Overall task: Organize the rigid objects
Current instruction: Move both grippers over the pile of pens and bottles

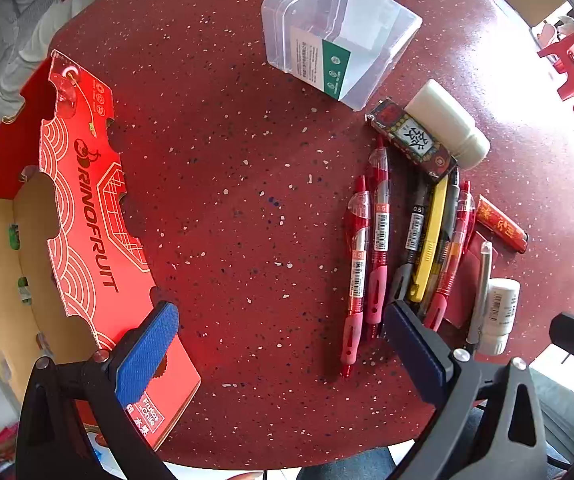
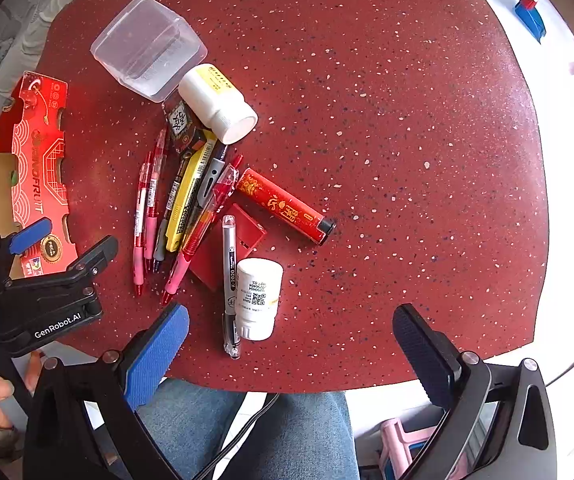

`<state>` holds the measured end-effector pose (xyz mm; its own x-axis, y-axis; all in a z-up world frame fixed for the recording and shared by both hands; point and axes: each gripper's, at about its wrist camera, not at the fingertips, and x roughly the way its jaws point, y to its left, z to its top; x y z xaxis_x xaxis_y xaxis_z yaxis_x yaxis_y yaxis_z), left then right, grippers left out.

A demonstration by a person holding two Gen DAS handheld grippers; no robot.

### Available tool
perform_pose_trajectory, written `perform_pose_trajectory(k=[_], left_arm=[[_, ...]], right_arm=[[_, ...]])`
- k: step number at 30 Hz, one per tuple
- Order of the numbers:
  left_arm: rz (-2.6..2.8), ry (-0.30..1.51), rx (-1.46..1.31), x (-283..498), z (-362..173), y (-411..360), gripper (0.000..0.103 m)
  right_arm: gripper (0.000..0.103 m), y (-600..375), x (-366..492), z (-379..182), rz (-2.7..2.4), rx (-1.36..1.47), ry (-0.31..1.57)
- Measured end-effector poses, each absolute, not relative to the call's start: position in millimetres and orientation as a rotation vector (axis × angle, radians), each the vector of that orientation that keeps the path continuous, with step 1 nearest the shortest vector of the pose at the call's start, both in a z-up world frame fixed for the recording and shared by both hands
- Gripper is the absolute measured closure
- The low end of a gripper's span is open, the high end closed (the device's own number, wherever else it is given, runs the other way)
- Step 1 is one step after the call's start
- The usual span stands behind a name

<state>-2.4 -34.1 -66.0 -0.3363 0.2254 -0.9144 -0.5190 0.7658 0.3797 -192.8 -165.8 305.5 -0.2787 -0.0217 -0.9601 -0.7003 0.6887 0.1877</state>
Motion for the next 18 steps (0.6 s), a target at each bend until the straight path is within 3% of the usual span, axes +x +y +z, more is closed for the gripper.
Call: perform_pose_trajectory(k=[7,18], left_arm=[[0.738,1.703,-0.245,2,-37,-45,0.000],[0.562,1.753,-0.336,3,-57,-29,0.000]], right_arm=[[0.000,-167,-193,304,0.731,-0.582,1.755],[0.000,-176,-194,296,0.707,-0.572,1.782]])
